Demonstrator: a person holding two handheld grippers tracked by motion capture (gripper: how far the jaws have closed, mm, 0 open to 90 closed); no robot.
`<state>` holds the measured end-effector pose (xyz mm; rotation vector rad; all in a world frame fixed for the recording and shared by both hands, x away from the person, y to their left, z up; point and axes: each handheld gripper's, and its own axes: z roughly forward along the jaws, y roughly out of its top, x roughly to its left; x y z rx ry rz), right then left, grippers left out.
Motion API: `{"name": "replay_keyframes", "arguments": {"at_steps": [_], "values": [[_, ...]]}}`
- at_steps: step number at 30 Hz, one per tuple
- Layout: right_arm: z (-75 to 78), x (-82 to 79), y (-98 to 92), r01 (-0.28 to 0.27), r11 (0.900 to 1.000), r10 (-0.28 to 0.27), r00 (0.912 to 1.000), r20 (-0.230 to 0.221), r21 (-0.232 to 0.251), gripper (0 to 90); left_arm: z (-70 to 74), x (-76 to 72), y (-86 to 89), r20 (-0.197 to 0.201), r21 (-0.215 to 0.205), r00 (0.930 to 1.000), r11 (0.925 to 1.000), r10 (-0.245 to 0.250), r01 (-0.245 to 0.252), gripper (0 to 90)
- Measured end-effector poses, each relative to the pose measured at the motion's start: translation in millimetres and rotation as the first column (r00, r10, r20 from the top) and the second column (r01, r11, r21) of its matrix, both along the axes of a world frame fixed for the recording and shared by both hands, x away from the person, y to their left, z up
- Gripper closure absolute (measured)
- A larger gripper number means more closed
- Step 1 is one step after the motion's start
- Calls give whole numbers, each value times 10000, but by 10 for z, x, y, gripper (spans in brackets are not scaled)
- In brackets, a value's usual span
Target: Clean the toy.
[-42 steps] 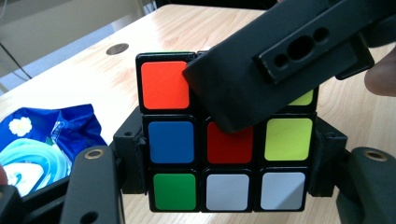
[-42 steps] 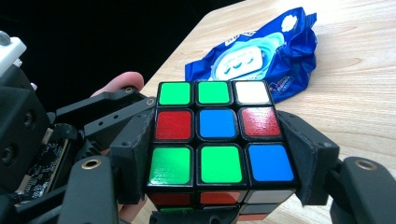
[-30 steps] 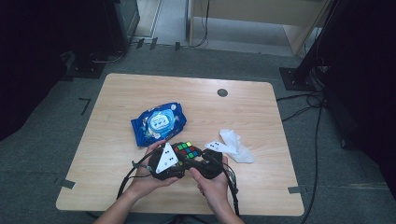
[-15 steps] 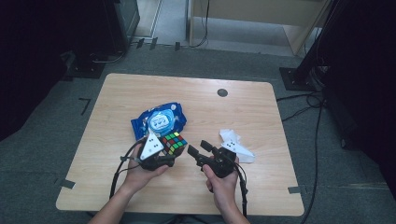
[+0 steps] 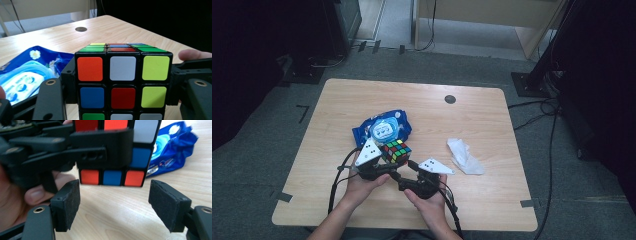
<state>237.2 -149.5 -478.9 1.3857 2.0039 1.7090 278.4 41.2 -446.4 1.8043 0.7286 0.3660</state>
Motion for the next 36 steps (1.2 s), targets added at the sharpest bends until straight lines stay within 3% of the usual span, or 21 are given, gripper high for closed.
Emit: {"name": "replay_keyframes", "arguments": {"at_steps": [5,11,16,25,27,32,34,36], "values": [[10,-9,4,141,9999,-143,9993,353,54,311,-24,-16,-62,-118,-132,9998,9998,-178,176,337],[-4,-11,-19,216,9997,-222,9990,397,148,342,-24,-20,-64,-152,-205,9995,9994,-265,262,336],[11,-14,-33,56,9999,-52,9987,500,-84,347,0,-9,-26,-318,-641,9983,9969,-482,461,317],[-33,67,-203,291,9977,-277,9994,226,-605,349,190,26,278,502,-1282,9984,9912,-257,320,194],[-17,106,-280,417,9959,-408,9991,130,-799,349,196,31,327,717,-1065,9956,9921,-596,671,189],[59,206,-486,636,9861,-640,9979,21,-1536,348,118,22,302,1384,220,9895,9990,-421,394,135],[110,219,-546,622,9830,-640,9979,-48,-1728,348,51,11,251,1643,861,9855,9958,-433,294,134],[160,220,-578,547,9833,-575,9983,-114,-1736,348,-27,-18,179,1982,1752,9772,9837,-759,409,134]]}}
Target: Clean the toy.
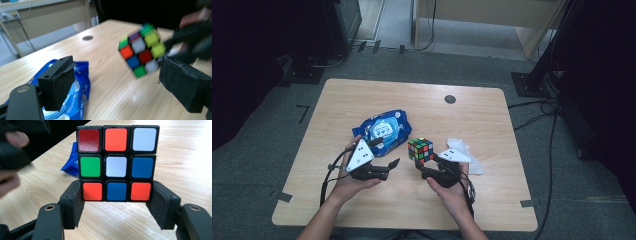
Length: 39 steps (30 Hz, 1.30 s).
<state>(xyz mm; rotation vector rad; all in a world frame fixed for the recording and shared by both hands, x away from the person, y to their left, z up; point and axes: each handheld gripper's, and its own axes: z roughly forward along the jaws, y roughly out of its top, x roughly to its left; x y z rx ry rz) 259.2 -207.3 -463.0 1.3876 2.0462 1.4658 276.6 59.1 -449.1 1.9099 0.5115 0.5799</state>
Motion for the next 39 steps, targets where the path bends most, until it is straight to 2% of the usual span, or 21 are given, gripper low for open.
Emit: {"name": "replay_keyframes", "arguments": {"at_steps": [2,4,8,10,12,14,17,22,26,31,34,37,39], "values": [[64,1,-27,-125,9999,125,9999,-84,-57,348,-66,-41,-80,472,857,9989,9963,-70,29,134],[130,-4,-51,-288,9996,287,9995,-142,-28,348,-103,-73,-151,754,1258,9971,9921,-95,-1,134],[210,-35,-46,-738,9971,744,9967,-337,189,349,-151,-124,-273,1209,1703,9925,9854,-159,-49,135],[208,-48,-5,-1042,9935,1068,9927,-567,461,349,-199,-159,-353,1639,2174,9863,9759,-190,-173,135],[206,-63,46,-1217,9916,1247,9894,-749,432,349,-223,-185,-403,1952,2344,9806,9717,-175,-294,135],[202,-77,108,-1421,9892,1448,9854,-891,370,349,-218,-199,-419,2172,2359,9760,9709,-121,-405,136],[204,-90,158,-1586,9868,1613,9806,-1114,326,349,-203,-207,-406,2267,2237,9739,9737,-95,-426,144],[202,-89,183,-1618,9862,1652,9769,-1358,360,348,-210,-240,-420,2439,2357,9692,9715,-338,-254,197],[198,-83,182,-1725,9840,1773,9715,-1571,439,348,-232,-268,-455,2589,2540,9648,9670,-469,-212,250],[199,-75,172,-1666,9845,1737,9705,-1672,557,346,-244,-285,-458,2766,2796,9592,9598,-581,-225,288],[196,-63,152,-1684,9837,1767,9700,-1669,629,345,-252,-284,-454,2728,2804,9600,9597,-626,-171,307],[196,-46,122,-1663,9830,1771,9710,-1608,782,341,-246,-277,-438,2492,2527,9661,9675,-674,23,325],[197,-40,116,-1632,9831,1747,9716,-1595,827,333,-244,-279,-433,2453,2410,9666,9705,-737,129,332]]}}
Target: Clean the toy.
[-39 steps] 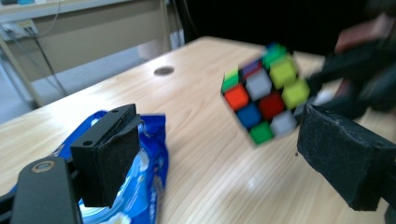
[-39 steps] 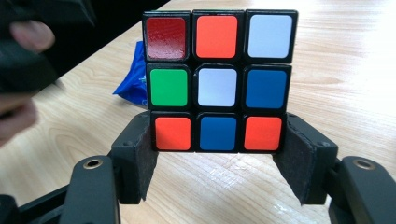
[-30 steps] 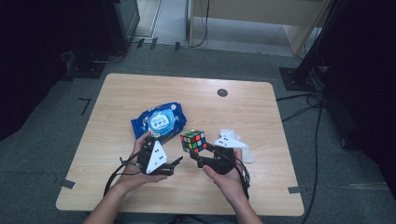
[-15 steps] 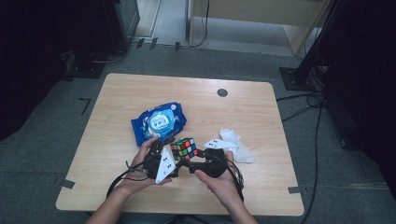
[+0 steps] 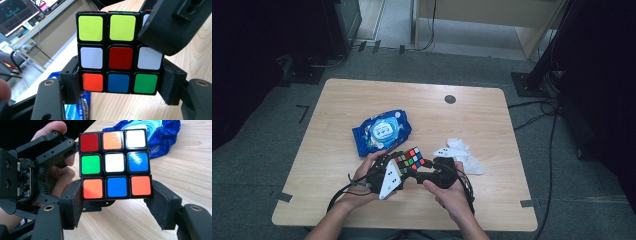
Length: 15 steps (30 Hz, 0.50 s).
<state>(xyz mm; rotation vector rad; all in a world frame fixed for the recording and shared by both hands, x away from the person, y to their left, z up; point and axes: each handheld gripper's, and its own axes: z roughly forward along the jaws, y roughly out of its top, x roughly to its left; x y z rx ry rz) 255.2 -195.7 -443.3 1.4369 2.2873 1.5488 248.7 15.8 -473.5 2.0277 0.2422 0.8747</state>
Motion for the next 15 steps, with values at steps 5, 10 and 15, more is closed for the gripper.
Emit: {"name": "replay_keyframes", "arguments": {"at_steps": [5,10,15], "values": [[-20,16,-5,59,9998,-57,9999,-152,182,326,1,-2,8,-203,-170,9998,9998,-85,81,339],[-35,27,-4,95,9991,-82,9995,-292,423,311,22,1,22,-370,-396,9991,9990,-206,192,338],[-60,43,-6,237,9967,-198,9985,-508,779,301,37,0,25,-596,-675,9977,9973,-334,294,337]]}}
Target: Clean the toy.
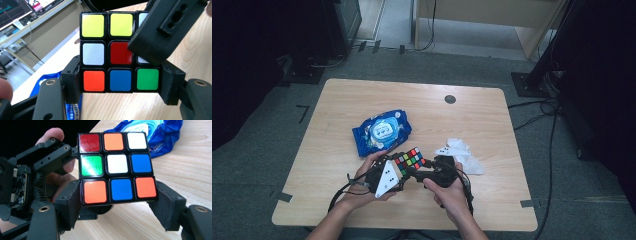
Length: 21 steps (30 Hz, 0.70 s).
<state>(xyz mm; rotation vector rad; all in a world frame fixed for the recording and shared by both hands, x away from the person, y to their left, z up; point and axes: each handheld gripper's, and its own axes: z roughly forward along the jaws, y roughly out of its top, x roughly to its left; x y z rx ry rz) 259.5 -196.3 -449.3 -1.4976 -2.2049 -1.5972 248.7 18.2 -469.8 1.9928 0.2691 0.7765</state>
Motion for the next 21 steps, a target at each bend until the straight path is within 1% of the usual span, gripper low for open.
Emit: {"name": "replay_keyframes", "arguments": {"at_steps": [2,3,5,7,9,10,12,13,15,16,18,21], "values": [[-4,-7,-4,2,10000,-2,10000,98,74,316,2,14,6,-118,-41,9999,10000,48,-48,334],[0,-17,-1,11,10000,-12,9998,189,69,342,3,25,12,-219,-159,9998,9999,7,-11,329],[10,-36,22,176,9997,-169,9991,377,-182,344,21,23,16,-309,-397,9995,9992,-21,9,313],[1,-42,45,129,9997,-119,9990,435,-230,344,42,19,4,-371,-485,9993,9988,-50,32,290],[-7,-54,67,157,9996,-147,9987,482,-217,344,32,14,-12,-315,-356,9995,9994,-8,-4,288],[-5,-62,75,191,9996,-182,9987,470,-196,344,21,16,-17,-274,-180,9996,9998,61,-66,291],[0,-67,76,199,9996,-189,9985,521,-193,344,2,23,-18,-306,-41,9994,9999,130,-131,295],[3,-70,75,202,9997,-195,9987,472,-147,344,-5,27,-25,-326,-4,9993,9998,204,-205,300],[4,-71,75,40,10000,-40,9992,386,-11,343,-11,33,-41,-343,142,9989,9994,319,-314,306],[4,-74,83,4,10000,-5,9993,380,33,344,-16,32,-51,-306,170,9990,9993,324,-319,319],[6,-78,96,9,10000,-9,9993,382,-12,344,-18,42,-51,-388,154,9987,9993,336,-330,322],[-1,-76,87,60,10000,-64,9989,462,77,344,-15,54,-39,-479,145,9984,9995,296,-290,327]]}}
